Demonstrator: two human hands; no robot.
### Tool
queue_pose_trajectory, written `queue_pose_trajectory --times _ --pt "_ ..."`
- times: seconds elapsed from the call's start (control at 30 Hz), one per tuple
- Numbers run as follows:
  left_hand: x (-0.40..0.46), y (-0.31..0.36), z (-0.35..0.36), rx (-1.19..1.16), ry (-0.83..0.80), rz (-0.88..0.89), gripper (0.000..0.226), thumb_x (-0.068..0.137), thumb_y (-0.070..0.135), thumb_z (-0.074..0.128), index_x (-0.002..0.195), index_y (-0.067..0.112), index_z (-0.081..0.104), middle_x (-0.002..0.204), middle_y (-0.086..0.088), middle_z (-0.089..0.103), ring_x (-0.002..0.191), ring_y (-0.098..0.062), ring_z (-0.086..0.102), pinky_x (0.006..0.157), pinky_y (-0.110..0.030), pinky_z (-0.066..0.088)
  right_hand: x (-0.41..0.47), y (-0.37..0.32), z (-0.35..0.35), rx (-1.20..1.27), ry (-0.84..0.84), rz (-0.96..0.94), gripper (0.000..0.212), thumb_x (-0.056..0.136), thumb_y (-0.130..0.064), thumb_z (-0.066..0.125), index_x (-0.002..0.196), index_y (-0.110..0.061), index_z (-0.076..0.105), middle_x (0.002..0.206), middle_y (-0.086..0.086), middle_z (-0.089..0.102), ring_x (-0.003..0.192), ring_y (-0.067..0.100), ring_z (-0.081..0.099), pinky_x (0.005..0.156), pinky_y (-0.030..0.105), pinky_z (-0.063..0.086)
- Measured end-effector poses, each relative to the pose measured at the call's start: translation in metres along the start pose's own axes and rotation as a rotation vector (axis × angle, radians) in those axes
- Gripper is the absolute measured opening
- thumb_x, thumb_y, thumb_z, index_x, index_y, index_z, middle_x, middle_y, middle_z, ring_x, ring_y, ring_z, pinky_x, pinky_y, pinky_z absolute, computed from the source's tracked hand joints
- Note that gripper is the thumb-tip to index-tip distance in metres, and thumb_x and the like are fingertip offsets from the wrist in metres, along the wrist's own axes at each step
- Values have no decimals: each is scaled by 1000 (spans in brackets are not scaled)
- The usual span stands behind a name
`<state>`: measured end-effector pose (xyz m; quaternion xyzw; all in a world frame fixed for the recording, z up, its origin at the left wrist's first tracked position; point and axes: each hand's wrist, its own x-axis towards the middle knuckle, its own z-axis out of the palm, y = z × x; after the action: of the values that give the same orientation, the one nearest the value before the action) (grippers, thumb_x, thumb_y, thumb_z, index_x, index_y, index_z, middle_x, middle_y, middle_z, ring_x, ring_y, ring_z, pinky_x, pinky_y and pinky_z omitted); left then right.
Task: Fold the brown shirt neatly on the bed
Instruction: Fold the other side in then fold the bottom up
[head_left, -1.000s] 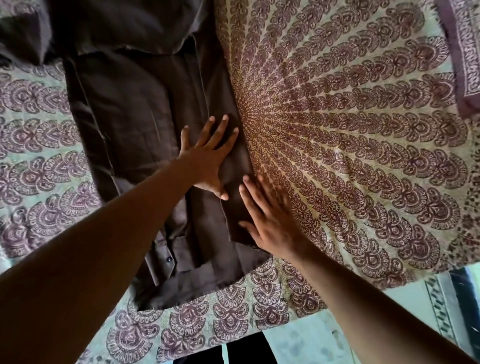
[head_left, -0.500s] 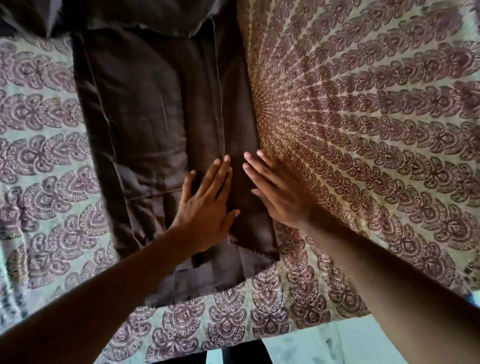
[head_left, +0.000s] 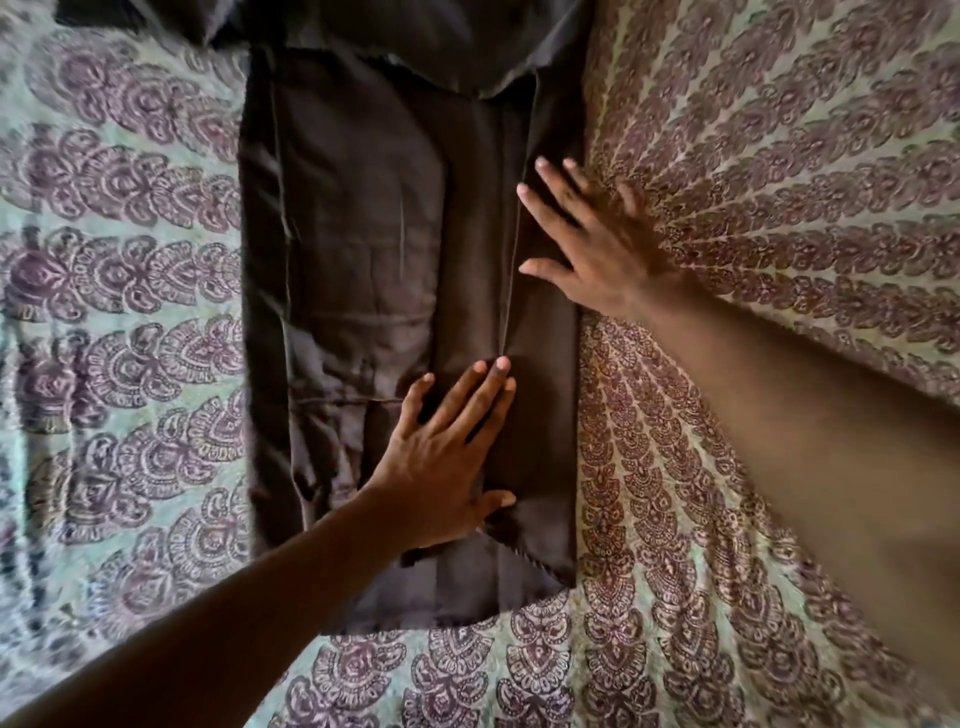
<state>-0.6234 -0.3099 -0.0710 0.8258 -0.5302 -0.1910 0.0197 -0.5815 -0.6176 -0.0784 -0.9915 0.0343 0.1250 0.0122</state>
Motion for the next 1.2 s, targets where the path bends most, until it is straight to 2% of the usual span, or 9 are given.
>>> queue_pose_trajectory --times 0.13,0.33,0.47,0.6,0.73,0.83,0.9,1.03,1.2 --pt "2 0 1 7 -16 -2 119 76 80 53 165 14 9 174 -6 -3 161 -24 5 121 -60 14 -23 -14 16 19 59 -2 86 99 -74 24 164 -18 17 174 5 11 160 25 13 119 62 25" --pt "5 -4 6 44 -4 28 122 74 85 51 164 10 17 173 -9 8 159 -28 17 116 -61 20 19 -6 12 93 73 137 86 95 -78 19 165 -28 14 174 1 7 160 24 11 118 64 19" --pt "6 -5 3 39 -38 38 128 70 89 49 164 10 12 174 -8 3 159 -28 14 117 -61 19 54 6 -4 194 6 219 83 99 -75 25 165 -27 9 174 1 -1 161 27 0 120 69 12" --pt "7 -4 -5 12 -85 55 132 67 92 48 164 9 13 173 -10 5 158 -30 15 117 -61 21 32 -14 -7 183 87 215 84 99 -71 30 165 -21 13 174 6 5 160 29 5 120 65 19" --pt "18 -14 -17 -64 70 108 86 92 72 42 155 15 41 162 -7 36 139 -30 45 104 -51 45 -19 -36 9 210 226 151 79 100 -66 35 161 -16 30 171 9 21 159 27 17 116 60 33" --pt "36 -33 -29 -229 207 98 54 103 50 42 145 19 53 139 -4 55 115 -29 57 93 -45 49 -39 -44 27 171 251 150 74 101 -61 39 159 -15 35 170 10 24 158 28 21 116 55 34" --pt "50 -45 -38 -309 268 48 48 103 45 45 141 18 55 133 -4 58 112 -30 57 92 -47 50 -43 -46 35 153 241 157 73 101 -61 37 159 -17 35 170 10 25 157 28 23 118 54 33" --pt "84 -74 -56 -201 337 -40 49 99 42 52 142 18 53 143 -3 52 120 -27 54 95 -46 49 -29 -47 32 108 220 238 72 103 -65 31 160 -21 34 171 9 22 158 27 20 117 57 31" --pt "118 -126 -93 -242 437 -305 41 95 38 60 127 13 54 132 -10 53 119 -36 51 93 -50 45 24 -54 -5 151 230 247 71 103 -62 33 159 -18 35 171 11 22 158 31 18 115 63 29"
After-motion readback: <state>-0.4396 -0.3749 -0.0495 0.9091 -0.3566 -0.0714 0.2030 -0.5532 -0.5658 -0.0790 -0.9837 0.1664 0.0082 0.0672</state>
